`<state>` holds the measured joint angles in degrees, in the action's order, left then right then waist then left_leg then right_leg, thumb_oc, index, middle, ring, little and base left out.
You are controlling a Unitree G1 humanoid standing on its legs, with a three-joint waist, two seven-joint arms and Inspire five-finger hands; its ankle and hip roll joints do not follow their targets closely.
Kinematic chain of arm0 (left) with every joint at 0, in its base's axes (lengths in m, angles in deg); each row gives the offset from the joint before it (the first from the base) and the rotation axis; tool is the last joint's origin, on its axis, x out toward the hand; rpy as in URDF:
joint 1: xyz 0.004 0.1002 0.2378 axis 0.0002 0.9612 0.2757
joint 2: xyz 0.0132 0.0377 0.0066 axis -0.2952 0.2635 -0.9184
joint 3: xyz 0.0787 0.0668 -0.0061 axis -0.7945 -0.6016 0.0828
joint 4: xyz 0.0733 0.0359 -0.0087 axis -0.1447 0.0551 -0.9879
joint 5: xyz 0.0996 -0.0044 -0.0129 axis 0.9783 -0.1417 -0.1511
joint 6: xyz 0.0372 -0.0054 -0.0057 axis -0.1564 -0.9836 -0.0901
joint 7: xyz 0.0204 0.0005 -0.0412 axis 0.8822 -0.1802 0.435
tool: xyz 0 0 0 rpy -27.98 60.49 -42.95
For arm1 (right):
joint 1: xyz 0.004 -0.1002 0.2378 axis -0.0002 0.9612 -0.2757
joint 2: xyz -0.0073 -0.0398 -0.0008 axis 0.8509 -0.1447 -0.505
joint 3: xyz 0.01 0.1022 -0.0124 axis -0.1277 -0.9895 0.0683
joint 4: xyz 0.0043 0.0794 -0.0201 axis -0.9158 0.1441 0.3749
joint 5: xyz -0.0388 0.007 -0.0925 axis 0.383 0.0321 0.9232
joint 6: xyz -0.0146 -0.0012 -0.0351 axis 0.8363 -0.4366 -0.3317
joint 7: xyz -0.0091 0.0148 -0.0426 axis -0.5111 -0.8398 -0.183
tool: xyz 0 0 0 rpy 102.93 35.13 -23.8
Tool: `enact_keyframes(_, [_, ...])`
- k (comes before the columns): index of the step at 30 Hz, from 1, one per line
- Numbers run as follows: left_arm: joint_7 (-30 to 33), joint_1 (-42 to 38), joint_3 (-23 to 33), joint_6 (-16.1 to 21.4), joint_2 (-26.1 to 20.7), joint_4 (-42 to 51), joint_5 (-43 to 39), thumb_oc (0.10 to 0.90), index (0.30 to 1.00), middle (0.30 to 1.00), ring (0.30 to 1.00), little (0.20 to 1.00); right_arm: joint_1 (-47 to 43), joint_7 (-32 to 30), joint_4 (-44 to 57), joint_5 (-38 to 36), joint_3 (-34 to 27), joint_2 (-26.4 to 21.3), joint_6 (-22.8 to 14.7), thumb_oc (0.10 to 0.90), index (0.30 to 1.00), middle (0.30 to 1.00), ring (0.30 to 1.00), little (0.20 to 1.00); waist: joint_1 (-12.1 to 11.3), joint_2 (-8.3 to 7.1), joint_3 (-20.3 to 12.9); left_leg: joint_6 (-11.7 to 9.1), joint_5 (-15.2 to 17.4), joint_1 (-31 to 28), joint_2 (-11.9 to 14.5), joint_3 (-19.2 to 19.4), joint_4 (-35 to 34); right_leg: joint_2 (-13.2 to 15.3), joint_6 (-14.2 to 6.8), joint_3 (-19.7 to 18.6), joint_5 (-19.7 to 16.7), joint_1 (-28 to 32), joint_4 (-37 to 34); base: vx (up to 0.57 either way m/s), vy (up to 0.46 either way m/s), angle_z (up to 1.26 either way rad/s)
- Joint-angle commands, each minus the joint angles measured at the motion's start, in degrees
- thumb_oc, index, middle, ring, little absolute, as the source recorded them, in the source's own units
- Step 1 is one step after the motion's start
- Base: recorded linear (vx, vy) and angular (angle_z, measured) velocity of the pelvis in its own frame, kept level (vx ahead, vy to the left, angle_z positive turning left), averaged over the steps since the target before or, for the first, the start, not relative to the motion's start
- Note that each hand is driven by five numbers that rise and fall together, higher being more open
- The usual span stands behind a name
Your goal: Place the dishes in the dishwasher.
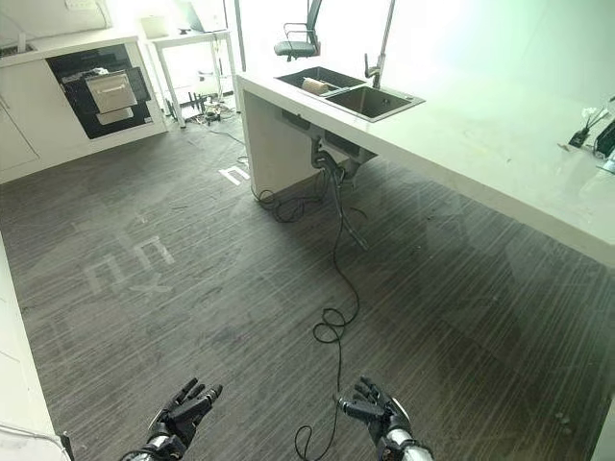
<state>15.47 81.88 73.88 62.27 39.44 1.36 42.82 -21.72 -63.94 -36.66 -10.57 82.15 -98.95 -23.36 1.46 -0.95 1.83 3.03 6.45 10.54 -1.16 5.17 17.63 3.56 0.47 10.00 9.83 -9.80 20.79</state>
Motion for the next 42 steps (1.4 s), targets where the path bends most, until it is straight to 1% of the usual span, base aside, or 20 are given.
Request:
enact_keyframes(1, [0.24, 0.68, 0.85, 5.93, -0.73, 3.03, -0.36, 0.8, 0.9, 0.9, 0.9, 0.9, 1.07, 0.35, 5.92, 0.03, 0.55, -2.22, -5.13, 0.8, 0.9, 0.9, 0.9, 0.9, 0.27, 0.16, -0.92, -3.72, 4.87, -3.46, 1.84, 3.01, -0.44, -0.5, -3.01, 0.27, 1.21, 1.21, -3.6, 0.05, -0.144, -0.08])
enact_keyframes(2, [0.34, 0.8, 1.05, 6.17, -0.68, 3.27, -0.34, 0.8, 0.9, 0.9, 0.9, 0.9, 1.12, 0.26, 6.71, -0.12, 0.6, -2.35, -5.07, 0.8, 0.9, 0.9, 0.9, 0.9, 0.22, -0.15, -0.71, -3.83, 4.32, -3.83, 1.49, 2.99, -0.44, -0.43, -2.79, -0.03, 1.25, 1.28, -3.6, 0.07, -0.184, -0.08])
enact_keyframes(3, [-0.11, 0.91, 1.44, 6.79, -0.7, 4.25, -0.63, 0.8, 0.9, 0.9, 0.9, 0.9, 1.28, -0.74, 9.87, 0.39, 0.8, -3.15, -5.49, 0.8, 0.9, 0.9, 0.9, 0.9, -0.14, -2.54, 0.78, -4.78, -2.11, -5.08, -0.13, 3.88, -0.05, 0.91, -1.56, -1.44, 1.54, 2.04, -3.6, 0.06, -0.25, -0.08])
enact_keyframes(4, [-0.8, 0.76, 1.47, 7.34, -0.95, 4.72, -0.47, 0.8, 0.9, 0.9, 0.9, 0.9, 1.52, -0.94, 11.5, 0.43, 0.86, -4.2, -6.56, 0.8, 0.9, 0.9, 0.9, 0.9, -0.11, -3.34, 2.24, -6.14, -5.2, -0.28, 0.44, 4.08, 10.1, 1.17, -0.38, -1.24, 1.36, 2.37, -3.6, 0.05, -0.258, -0.01])
enact_keyframes(6, [-0.98, 0.83, 1.31, 7.3, -0.66, 5.82, -0.29, 0.8, 0.9, 0.9, 0.9, 0.9, 2.02, -1.37, 12.73, 0.15, 0.32, -4.82, -7.86, 0.8, 0.9, 0.9, 0.9, 0.9, -0.61, -3.15, 3.4, -6.63, -7.32, 4.82, 1.23, 4.4, 12.86, 0.7, 0.11, -0.58, 1.16, 2.85, -3.6, 0.1, -0.06, 0.28])
enact_keyframes(8, [-1.24, 2.36, 0.88, 7.59, -0.07, 7.61, -0.91, 0.8, 0.9, 0.9, 0.9, 0.9, 2.01, -1.25, 13.73, 1.83, 0.02, -4.72, -8.89, 0.8, 0.9, 0.9, 0.9, 0.9, -1.26, -1.36, 4.25, -6.54, -7.9, 5.48, 5.67, 7.82, -0.44, -1.09, -0.89, -0.71, 2.22, 4.43, -3.6, 0.28, 0.137, 0.17])
enact_keyframes(10, [-1.08, 3.81, 0.33, 8.52, 0.04, 9.13, -0.84, 0.8, 0.9, 0.9, 0.9, 0.9, 2.62, -0.58, 15.23, 2.17, -0.01, -5.27, -8.97, 0.8, 0.9, 0.9, 0.9, 0.9, -1.56, 0.75, 4.48, -7.65, -7.53, 9.87, 9.43, 6.98, -0.44, -3.44, -1.17, -0.6, 3.51, 5.53, -3.6, 0.28, 0.167, -0.28])
enact_keyframes(11, [-0.72, 4.82, 0.24, 8.97, 0.09, 10.42, -0.84, 0.8, 0.9, 0.9, 0.9, 0.9, 3.49, 0.25, 16.74, 2.45, -0.31, -5.78, -9.01, 0.8, 0.9, 0.9, 0.9, 0.9, -2.09, 1.5, 4.56, -8.63, -9.56, 12.22, 10.64, 3.92, -0.44, -4.76, -1.0, -1.44, 4.58, 6.53, -3.6, 0.36, 0.192, -0.12])
enact_keyframes(13, [-0.55, 5.61, 0.44, 9.22, 0.52, 11.35, -1.04, 0.8, 0.9, 0.9, 0.9, 0.9, 4.09, 0.95, 18.0, 2.12, -0.5, -6.4, -9.15, 0.8, 0.9, 0.9, 0.9, 0.9, -2.77, 1.82, 4.38, -9.31, -10.8, 13.48, 10.82, 1.88, -0.44, -5.4, -0.78, -2.17, 5.37, 7.01, -3.6, 0.3, 0.181, -0.46])
enact_keyframes(21, [-1.84, 4.18, 0.57, 8.65, -1.1, 13.33, 1.83, 0.8, 0.9, 0.9, 0.9, 0.9, 6.06, 1.49, 22.02, 0.4, -1.34, -6.28, -9.82, 0.8, 0.9, 0.9, 0.9, 0.9, -2.01, 1.03, 1.95, -5.62, -4.61, 9.31, 8.23, 5.64, -0.44, -1.08, -3.53, -2.64, 6.35, 12.65, -3.6, 0.29, 0.234, -0.2])
enact_keyframes(23, [-2.02, 3.33, -0.63, 8.38, -2.69, 15.04, 4.1, 0.8, 0.9, 0.9, 0.9, 0.9, 5.71, 0.73, 23.21, -0.03, -1.25, -5.53, -9.73, 0.8, 0.9, 0.9, 0.9, 0.9, -1.7, 0.32, 1.6, -3.47, -3.29, 7.99, 6.14, 5.76, -0.44, 0.25, -5.38, -2.57, 3.37, 15.22, -3.6, 0.25, 0.196, 0.11])
enact_keyframes(24, [-1.86, 3.09, -1.43, 8.29, -3.37, 15.86, 4.77, 0.8, 0.9, 0.9, 0.9, 0.9, 5.44, 0.28, 23.7, -0.1, -0.96, -5.23, -9.74, 0.8, 0.9, 0.9, 0.9, 0.9, -1.61, 0.35, 1.43, -2.54, -2.62, 7.4, 5.42, 5.21, -0.44, 0.47, -6.5, -2.26, -0.58, 16.34, -3.6, 0.24, 0.205, 0.19])
enact_keyframes(26, [-1.67, 2.79, -2.43, 8.3, -4.25, 16.66, 5.8, 0.8, 0.9, 0.9, 0.9, 0.9, 5.1, -0.4, 24.61, -0.28, -0.41, -4.69, -9.44, 0.8, 0.9, 0.9, 0.9, 0.9, -1.83, 0.59, 1.23, -0.91, -1.4, 6.58, 3.83, 3.63, -0.44, 1.06, -8.54, -2.79, -6.16, 13.9, 6.33, 0.21, 0.242, 0.27])
enact_keyframes(27, [-1.52, 2.38, -3.26, 8.33, -4.68, 16.95, 6.2, 0.8, 0.9, 0.9, 0.9, 0.9, 4.86, -1.35, 25.39, -0.4, 0.57, -4.13, -9.33, 0.8, 0.9, 0.9, 0.9, 0.9, -2.14, 1.83, 1.27, 0.01, -0.25, 5.72, 3.35, 2.14, -0.44, 1.05, -8.93, -2.73, -10.39, 9.15, 18.98, 0.19, 0.262, 0.25])
enact_keyframes(31, [-1.01, 2.07, -4.22, 8.13, -4.73, 17.5, 6.46, 0.8, 0.9, 0.9, 0.9, 0.9, 4.32, -2.14, 25.7, -0.27, 2.08, -3.89, -9.57, 0.8, 0.9, 0.9, 0.9, 0.9, -2.47, 2.41, 1.7, 1.05, 1.27, 4.14, 2.42, 1.89, -0.44, 3.08, -8.24, -1.14, -11.08, 2.11, 31.35, 0.13, 0.134, 0.16])
enact_keyframes(33, [0.62, 0.71, -6.02, 6.45, -5.3, 18.63, 6.42, 0.8, 0.9, 0.9, 0.9, 0.9, 2.51, -4.36, 25.44, -1.49, 4.14, -4.47, -9.51, 0.8, 0.9, 0.9, 0.9, 0.9, -1.44, 2.34, 2.82, 1.02, 1.8, 2.18, 1.09, 1.24, -0.44, -0.54, -6.93, 3.48, -8.02, -3.92, 24.26, 0.3, 0.014, 0.02])
enact_keyframes(36, [-0.59, 1.7, -5.6, 5.31, -5.68, 19.53, 7.82, 0.8, 0.9, 0.9, 0.9, 0.9, 5.83, -1.52, 26.56, -2.28, 2.23, -5.16, -10.27, 0.8, 0.9, 0.9, 0.9, 0.9, 1.12, 1.58, 3.92, 0.34, 3.63, -1.73, -0.65, -0.56, -0.44, 0.1, -6.88, 7.08, -12.04, -7.03, 7.75, 0.35, -0.099, 0.25])
enact_keyframes(38, [-1.14, 2.8, -5.4, 5.67, -5.55, 19.46, 8.53, 0.8, 0.9, 0.9, 0.9, 0.9, 7.66, 0.75, 26.25, -3.09, 1.06, -5.46, -11.26, 0.8, 0.9, 0.9, 0.9, 0.9, 2.97, 1.11, 4.84, 0.36, 5.29, -4.66, -1.65, -2.34, -0.44, 1.27, -7.43, 5.21, -14.74, -9.82, 1.11, 0.52, -0.218, 0.58])
enact_keyframes(39, [-1.95, 3.49, -5.42, 6.28, -5.44, 18.53, 8.57, 0.8, 0.9, 0.9, 0.9, 0.9, 7.99, 2.12, 25.18, -3.25, 0.16, -5.61, -12.23, 0.8, 0.9, 0.9, 0.9, 0.9, 4.99, 0.61, 5.23, 0.9, 8.04, -7.92, -3.85, -5.94, -0.44, 2.51, -8.45, 0.21, -16.61, -14.24, -3.6, 0.59, -0.282, 0.1])
enact_keyframes(42, [-1.66, 3.88, -5.07, 6.46, -5.53, 19.54, 8.55, 0.8, 0.9, 0.9, 0.9, 0.9, 5.64, 0.1, 25.52, -3.07, 1.15, -5.49, -11.14, 0.8, 0.9, 0.9, 0.9, 0.9, 4.56, 0.26, 4.86, 1.67, 10.54, -10.32, -5.48, -7.49, -0.44, 3.41, -8.83, -0.44, -17.02, -14.99, -3.6, 0.52, -0.287, 0.6])
